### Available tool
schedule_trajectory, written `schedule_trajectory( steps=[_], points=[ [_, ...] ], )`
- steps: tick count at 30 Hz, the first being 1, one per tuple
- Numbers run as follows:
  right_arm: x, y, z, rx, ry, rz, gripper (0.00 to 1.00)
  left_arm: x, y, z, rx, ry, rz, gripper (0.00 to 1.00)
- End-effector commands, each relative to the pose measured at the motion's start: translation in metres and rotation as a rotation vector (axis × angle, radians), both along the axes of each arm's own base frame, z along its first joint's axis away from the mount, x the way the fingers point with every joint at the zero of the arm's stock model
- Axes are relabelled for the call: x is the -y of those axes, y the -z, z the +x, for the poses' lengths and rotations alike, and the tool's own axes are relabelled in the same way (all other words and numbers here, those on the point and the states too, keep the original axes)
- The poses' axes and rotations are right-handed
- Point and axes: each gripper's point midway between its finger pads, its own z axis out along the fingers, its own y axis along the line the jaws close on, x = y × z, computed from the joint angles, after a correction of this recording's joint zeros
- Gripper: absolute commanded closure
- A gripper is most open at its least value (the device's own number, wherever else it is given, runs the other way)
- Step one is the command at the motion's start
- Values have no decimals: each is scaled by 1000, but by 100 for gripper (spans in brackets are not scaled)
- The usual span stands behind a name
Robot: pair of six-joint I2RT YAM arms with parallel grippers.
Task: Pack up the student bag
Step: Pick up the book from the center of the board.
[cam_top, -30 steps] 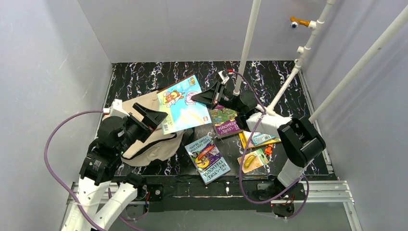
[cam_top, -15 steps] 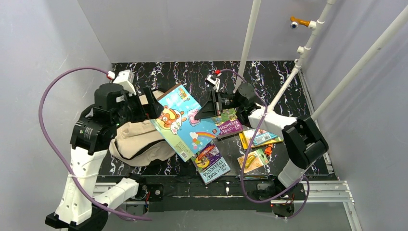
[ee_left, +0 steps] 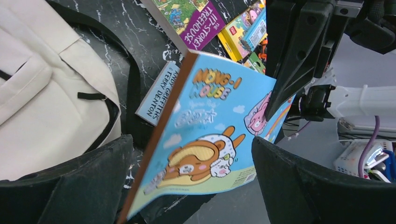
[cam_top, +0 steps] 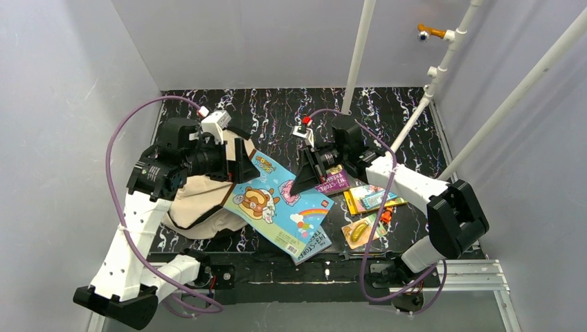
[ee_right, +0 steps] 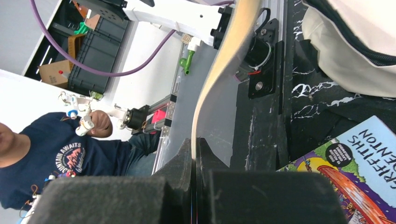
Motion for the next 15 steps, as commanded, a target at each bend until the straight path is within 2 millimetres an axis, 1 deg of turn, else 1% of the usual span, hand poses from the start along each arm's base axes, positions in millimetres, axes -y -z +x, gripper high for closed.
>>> schedule_trajectory(
  steps=[1, 4, 6, 8, 9, 11, 13, 15],
  points=[
    [9, -29, -20, 100, -84, 80, 99, 19, -1, -3, 5, 111, -81, 2],
    [10, -31, -25, 105, -102, 87, 99, 25, 1, -7, -4, 143, -123, 4],
    [11, -32, -27, 107, -108, 89, 99, 32, -7, -16, 18, 187, -185, 7],
    [11, -33, -27, 117, -110, 95, 99, 37, -11, -25, 21, 219, -240, 15],
    [11, -33, -27, 120, -109, 96, 99, 39, -9, -28, 7, 225, -256, 20],
    [10, -33, -27, 121, -110, 97, 99, 40, -5, -33, -20, 235, -271, 34],
    [10, -33, -26, 120, -113, 96, 99, 40, 1, -34, -41, 221, -273, 43],
    [10, -36, -28, 126, -119, 101, 99, 38, 8, -33, -55, 202, -265, 46]
  ],
)
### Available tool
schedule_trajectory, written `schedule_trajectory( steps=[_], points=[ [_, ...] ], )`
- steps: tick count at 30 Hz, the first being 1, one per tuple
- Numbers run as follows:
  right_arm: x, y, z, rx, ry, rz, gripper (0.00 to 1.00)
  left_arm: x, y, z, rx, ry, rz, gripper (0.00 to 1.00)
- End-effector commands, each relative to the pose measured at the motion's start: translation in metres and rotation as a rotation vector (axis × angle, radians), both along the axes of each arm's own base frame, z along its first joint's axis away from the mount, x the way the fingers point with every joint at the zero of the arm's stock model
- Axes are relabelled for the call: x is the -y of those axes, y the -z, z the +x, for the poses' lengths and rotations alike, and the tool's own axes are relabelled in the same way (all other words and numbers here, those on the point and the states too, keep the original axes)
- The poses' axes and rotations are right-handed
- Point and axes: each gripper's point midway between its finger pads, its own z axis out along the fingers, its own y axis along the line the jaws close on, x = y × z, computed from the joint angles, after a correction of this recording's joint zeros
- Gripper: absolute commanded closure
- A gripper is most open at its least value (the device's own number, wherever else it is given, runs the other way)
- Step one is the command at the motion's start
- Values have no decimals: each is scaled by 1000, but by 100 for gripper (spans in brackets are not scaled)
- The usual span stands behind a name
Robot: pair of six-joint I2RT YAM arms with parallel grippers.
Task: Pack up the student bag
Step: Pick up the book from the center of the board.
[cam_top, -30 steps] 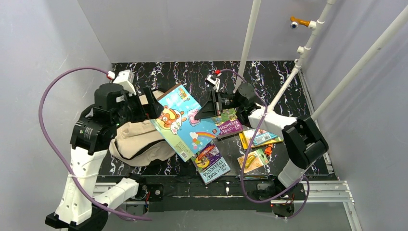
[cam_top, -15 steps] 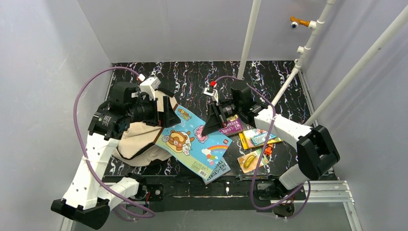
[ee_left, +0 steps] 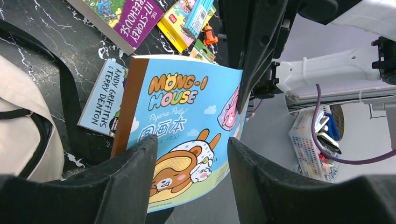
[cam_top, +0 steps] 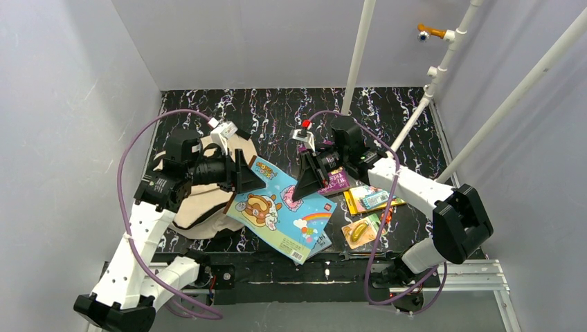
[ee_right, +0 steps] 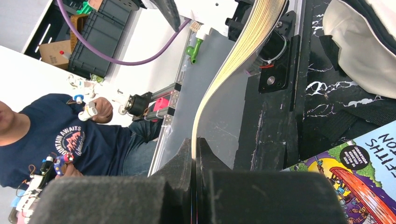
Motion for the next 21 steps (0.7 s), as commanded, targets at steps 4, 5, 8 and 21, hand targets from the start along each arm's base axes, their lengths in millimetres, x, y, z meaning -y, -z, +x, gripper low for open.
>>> schedule_trajectory(
  steps=[4, 5, 8, 21],
  points=[
    [4, -32, -12, 86, -57, 80, 99, -21, 8, 6, 4, -136, 88, 32],
    [4, -32, -13, 85, -59, 79, 99, -28, 4, 7, 14, -174, 123, 27],
    [5, -33, -18, 87, -79, 85, 99, -48, -11, 13, 65, -279, 188, 6],
    [2, -56, -36, 132, -150, 131, 99, 1, -32, -15, -11, -36, -102, 6]
  ],
)
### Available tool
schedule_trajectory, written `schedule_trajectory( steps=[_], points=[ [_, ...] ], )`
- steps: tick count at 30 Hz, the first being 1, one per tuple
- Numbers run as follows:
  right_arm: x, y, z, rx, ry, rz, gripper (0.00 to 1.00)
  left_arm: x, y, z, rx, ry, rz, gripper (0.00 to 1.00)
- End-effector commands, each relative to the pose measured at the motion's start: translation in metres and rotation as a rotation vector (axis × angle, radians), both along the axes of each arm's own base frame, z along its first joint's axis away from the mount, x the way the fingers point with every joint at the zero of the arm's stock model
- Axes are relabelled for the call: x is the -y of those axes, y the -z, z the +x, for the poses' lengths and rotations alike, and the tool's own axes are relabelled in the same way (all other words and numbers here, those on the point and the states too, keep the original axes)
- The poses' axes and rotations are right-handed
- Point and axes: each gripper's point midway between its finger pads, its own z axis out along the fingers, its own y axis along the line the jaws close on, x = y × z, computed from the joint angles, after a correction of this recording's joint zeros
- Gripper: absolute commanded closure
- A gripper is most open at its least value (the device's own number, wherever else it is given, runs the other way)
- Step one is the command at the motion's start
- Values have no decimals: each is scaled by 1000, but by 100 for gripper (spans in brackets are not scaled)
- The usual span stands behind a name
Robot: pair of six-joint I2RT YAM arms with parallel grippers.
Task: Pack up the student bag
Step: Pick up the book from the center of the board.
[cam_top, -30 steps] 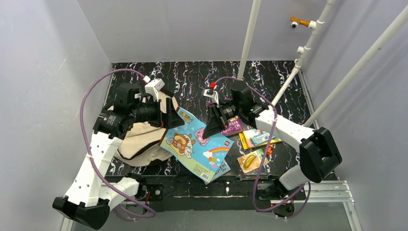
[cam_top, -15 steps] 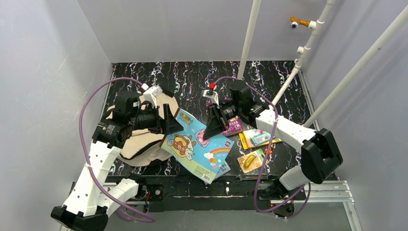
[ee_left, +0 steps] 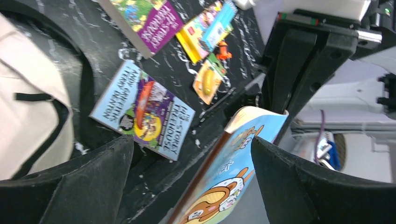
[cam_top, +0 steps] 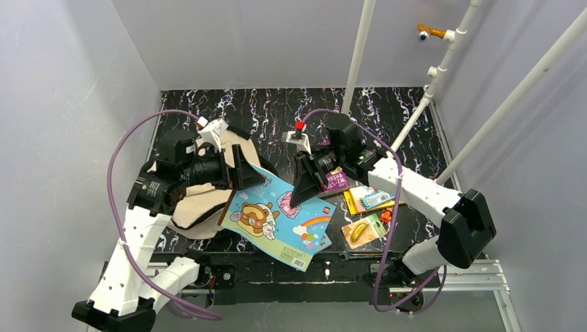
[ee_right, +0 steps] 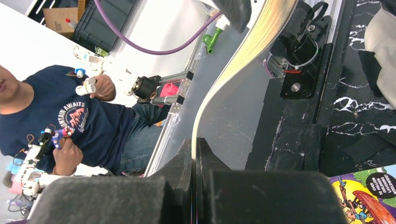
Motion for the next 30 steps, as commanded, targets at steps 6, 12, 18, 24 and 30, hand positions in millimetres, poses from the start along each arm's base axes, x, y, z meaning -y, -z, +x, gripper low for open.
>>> schedule_trajectory(
  steps=[6, 12, 18, 24, 30],
  points=[
    [0, -21, 1, 88, -25, 85, 99, 14, -26, -38, -7, 106, -176, 32],
    [-5, -7, 10, 79, -1, 66, 99, 8, -25, -45, -25, 71, -173, 73],
    [-9, 1, 17, 76, 21, 51, 65, -4, -25, -38, -22, 0, -92, 100],
    [-32, 18, 48, 86, 246, 35, 16, -22, -55, -16, 19, -195, -69, 100],
    [-38, -8, 52, -105, 307, 195, 7, -24, -81, -5, 66, -258, -115, 100]
  ],
)
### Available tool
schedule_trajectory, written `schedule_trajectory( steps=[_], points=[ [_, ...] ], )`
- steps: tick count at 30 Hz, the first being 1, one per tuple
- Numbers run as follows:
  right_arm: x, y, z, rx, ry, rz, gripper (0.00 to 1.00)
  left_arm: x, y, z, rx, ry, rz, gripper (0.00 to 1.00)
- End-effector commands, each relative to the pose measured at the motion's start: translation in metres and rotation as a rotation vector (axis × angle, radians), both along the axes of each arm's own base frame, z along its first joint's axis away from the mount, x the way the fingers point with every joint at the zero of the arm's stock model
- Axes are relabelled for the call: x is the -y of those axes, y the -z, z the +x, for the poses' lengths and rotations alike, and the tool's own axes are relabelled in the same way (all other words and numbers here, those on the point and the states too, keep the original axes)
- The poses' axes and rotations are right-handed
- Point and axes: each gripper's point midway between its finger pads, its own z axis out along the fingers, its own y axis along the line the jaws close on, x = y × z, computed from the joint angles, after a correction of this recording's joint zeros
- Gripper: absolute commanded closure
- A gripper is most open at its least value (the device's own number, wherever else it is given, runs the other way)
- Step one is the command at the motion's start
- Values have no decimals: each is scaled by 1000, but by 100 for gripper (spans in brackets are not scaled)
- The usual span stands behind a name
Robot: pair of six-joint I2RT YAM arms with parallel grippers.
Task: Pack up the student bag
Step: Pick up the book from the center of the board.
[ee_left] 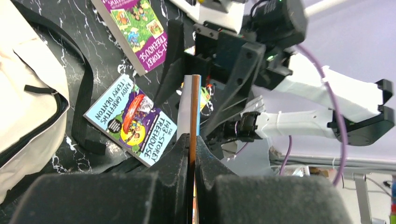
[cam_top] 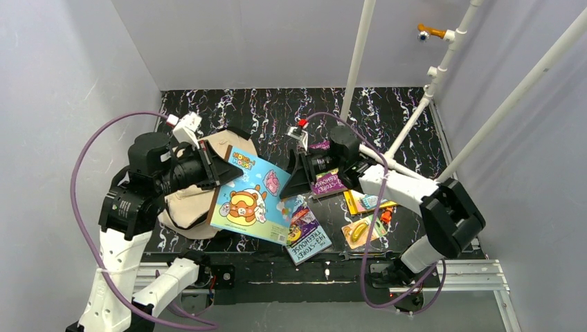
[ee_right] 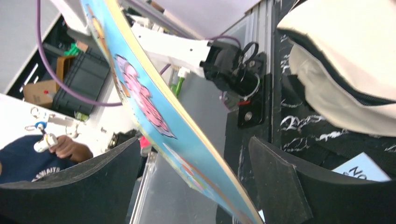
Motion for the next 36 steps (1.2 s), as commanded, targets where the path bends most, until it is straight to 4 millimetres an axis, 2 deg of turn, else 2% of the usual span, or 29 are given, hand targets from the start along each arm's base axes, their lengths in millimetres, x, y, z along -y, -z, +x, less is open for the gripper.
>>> schedule_trajectory(
  steps=[1, 4, 6, 17, 22, 26, 29, 32, 36],
  points=[
    [-5, -47, 5, -82, 49, 242, 7, -10, -27, 14, 64, -114, -23, 100],
    [6, -58, 7, -191, 55, 380, 8, -21, -37, 15, 99, -179, -12, 100],
    [3, -54, 10, -234, 62, 387, 11, -26, -43, 16, 130, -207, -15, 100],
    [4, -98, 12, -205, 94, 514, 18, -30, -49, 24, 159, -271, -55, 100],
    [8, -102, 12, -228, 114, 530, 18, -36, -58, 27, 208, -312, -66, 100],
    [10, -106, 11, -232, 118, 541, 18, -38, -57, 30, 217, -331, -70, 100],
    [13, -112, 9, -233, 116, 553, 26, -41, -49, 32, 206, -347, -62, 100],
    [15, -114, 8, -243, 117, 555, 44, -45, -39, 34, 192, -367, -29, 100],
    [15, -111, 9, -255, 124, 551, 55, -44, -27, 38, 165, -363, -9, 100]
  ],
)
